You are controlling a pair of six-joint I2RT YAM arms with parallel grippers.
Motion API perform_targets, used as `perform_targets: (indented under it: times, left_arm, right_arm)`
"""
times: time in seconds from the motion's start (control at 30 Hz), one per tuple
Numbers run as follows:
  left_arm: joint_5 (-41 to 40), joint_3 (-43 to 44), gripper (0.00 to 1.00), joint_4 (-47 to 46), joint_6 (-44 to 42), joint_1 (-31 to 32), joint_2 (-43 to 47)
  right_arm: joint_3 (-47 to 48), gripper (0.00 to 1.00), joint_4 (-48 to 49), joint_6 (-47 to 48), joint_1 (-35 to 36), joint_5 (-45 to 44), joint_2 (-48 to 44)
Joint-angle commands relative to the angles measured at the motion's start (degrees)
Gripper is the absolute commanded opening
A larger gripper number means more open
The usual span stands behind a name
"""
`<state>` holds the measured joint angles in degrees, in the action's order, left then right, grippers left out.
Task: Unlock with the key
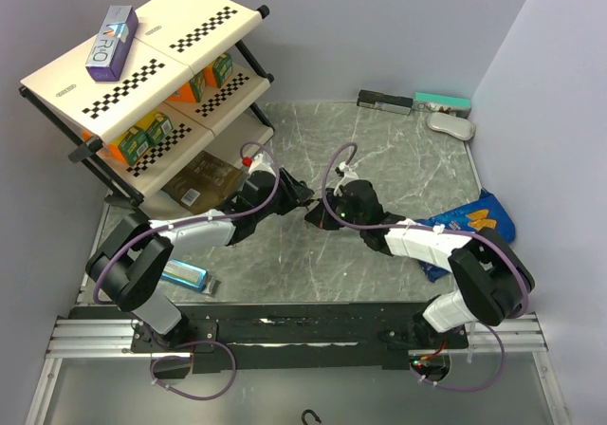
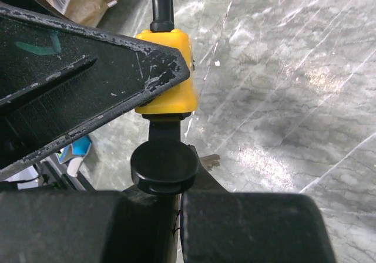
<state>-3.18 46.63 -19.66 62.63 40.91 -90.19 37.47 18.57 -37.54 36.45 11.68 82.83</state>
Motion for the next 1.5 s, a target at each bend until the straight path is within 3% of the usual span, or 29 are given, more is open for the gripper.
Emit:
perform_targets:
  times: [0.0,0.5,0.8,1.23,1.47]
  left_arm:
    - [8.98,0.74,0.01,2.61,-0.58,3.92,1.95]
    - [4.76,2.24,0.01,5.95,-4.36,6.64,1.77]
    - [9.07,1.27,0.01,2.87,-1.2,6.91,2.83]
    - [11.0,1.88,0.01,-0.73,-6.29,6.91,6.87]
    - [14.16,0.48,0.01,-7.23,-8.14,7.17,8.89]
  right_arm:
    - [3.65,0.0,12.99,-0.43,-3.4,-7.2,-3.37]
    - [8.41,0.0,9.29,3.96,-3.49,-11.59,-6.18]
    - [4.54,0.0,17.72,3.53,-3.58,-13.26,-5.57]
    - [1.73,0.0,20.46,-2.18,-6.12,-7.11,-10.13]
    - [-1.78,0.0,20.98,-6.49,-9.28,-4.65,-15.06]
